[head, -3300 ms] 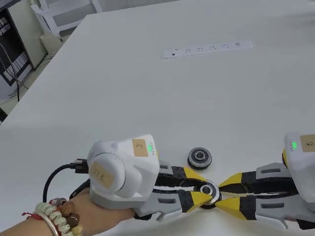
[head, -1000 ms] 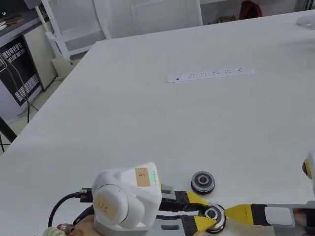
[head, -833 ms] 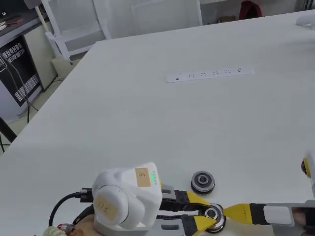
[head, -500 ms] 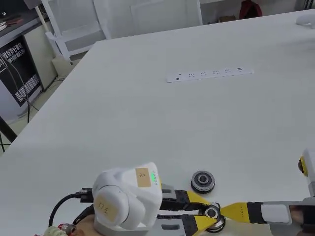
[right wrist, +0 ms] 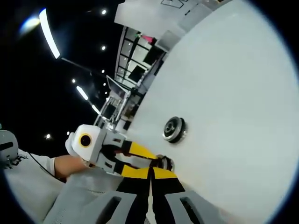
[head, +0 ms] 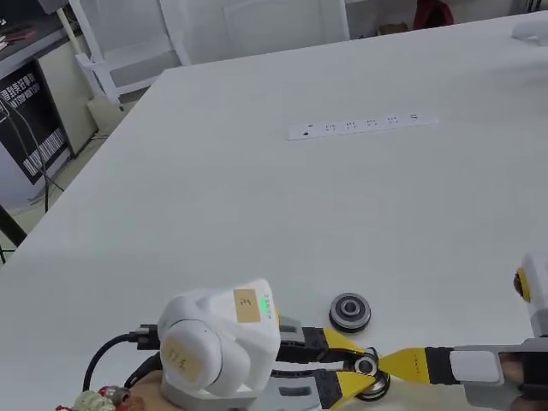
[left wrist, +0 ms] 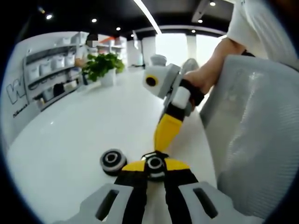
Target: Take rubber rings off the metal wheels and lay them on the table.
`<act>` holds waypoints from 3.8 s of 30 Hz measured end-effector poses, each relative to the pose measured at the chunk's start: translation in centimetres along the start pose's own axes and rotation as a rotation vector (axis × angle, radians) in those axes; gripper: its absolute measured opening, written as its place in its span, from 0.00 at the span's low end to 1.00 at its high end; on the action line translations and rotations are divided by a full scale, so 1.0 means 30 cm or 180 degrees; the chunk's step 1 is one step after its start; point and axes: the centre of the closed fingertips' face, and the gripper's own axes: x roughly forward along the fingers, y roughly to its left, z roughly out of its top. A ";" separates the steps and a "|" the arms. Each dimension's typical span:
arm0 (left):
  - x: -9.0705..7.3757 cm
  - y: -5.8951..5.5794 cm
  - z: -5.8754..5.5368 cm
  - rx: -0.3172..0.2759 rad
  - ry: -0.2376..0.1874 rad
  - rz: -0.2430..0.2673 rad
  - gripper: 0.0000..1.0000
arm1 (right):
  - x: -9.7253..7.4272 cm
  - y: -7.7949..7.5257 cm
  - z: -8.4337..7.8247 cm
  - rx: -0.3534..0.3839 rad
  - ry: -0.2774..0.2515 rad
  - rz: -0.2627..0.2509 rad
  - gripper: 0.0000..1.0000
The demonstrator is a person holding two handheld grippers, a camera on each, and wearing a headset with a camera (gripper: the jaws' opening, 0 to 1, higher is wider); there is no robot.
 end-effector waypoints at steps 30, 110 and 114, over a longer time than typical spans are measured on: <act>0.004 -0.001 0.003 0.0036 0.0006 0.0000 0.14 | 0.005 0.035 0.008 -0.0022 -0.0048 0.0166 0.00; -0.297 0.061 0.183 0.0020 -0.0284 0.0298 0.75 | -0.073 0.151 0.103 -0.0675 -0.0151 -0.0150 0.00; -0.327 0.044 0.160 0.0021 -0.0243 0.0323 0.76 | -0.074 0.176 0.113 -0.0733 -0.0160 -0.0141 0.00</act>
